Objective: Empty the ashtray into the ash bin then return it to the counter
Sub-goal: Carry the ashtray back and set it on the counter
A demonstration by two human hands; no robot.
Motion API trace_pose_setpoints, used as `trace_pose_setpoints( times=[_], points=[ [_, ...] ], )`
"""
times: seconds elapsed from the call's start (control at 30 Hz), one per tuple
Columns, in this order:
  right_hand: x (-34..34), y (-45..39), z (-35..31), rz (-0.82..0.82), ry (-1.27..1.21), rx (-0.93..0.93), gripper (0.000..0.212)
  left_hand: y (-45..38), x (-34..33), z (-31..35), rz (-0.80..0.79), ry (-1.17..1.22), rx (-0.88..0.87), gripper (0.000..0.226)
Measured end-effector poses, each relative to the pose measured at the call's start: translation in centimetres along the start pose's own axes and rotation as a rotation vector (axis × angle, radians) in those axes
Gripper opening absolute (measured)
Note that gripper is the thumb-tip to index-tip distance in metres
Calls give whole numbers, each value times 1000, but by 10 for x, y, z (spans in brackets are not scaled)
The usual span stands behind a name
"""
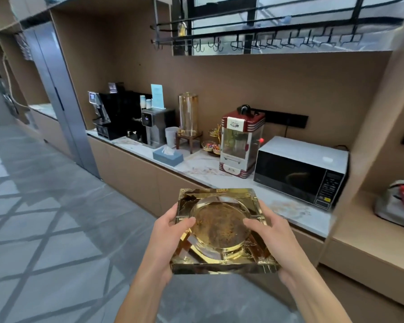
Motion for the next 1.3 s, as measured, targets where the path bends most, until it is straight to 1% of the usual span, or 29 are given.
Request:
trace_pose_setpoints(
  times=[0.17,0.3,0.37,0.47,0.53,0.67,0.9,1.03,1.17,1.3],
  points=[
    [-8,-61,-8,-10,-33,-4,54,-60,-3,12,31,14,-12,50],
    [-18,-114,-7,1,-7,2,60,-110,1,15,49,49,11,50],
    [-28,-144,-6,5,21,2,60,-138,7,17,64,77,19,50],
    [-47,-194,0,-6,13,-20,56,-189,19,20,45,83,15,43],
    [-62,-228,0,-2,9,-39,57,-224,29,25,33,68,10,41],
    [-93,-303,-1,19,-1,-68,56,-304,51,40,22,63,23,44],
    [-140,-424,-11,79,-22,-145,66,-437,77,73,-40,64,35,46],
    [-157,-476,-19,126,-40,-171,66,-502,85,85,-87,52,44,49],
    [-171,-532,-15,143,-14,-180,65,-563,92,86,-96,29,70,45],
    [-178,-589,-8,181,-25,-210,63,-627,92,81,-102,-23,85,47]
  ],
)
Point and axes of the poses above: each hand's wrist, its own y-axis away from the middle knuckle, its own x-axis out of the back of the hand, z = x × y, the point moved 4 cm from there along -y, towards the middle knuckle, and after that the axes turned 11 degrees about y, right-handed, at the moved point
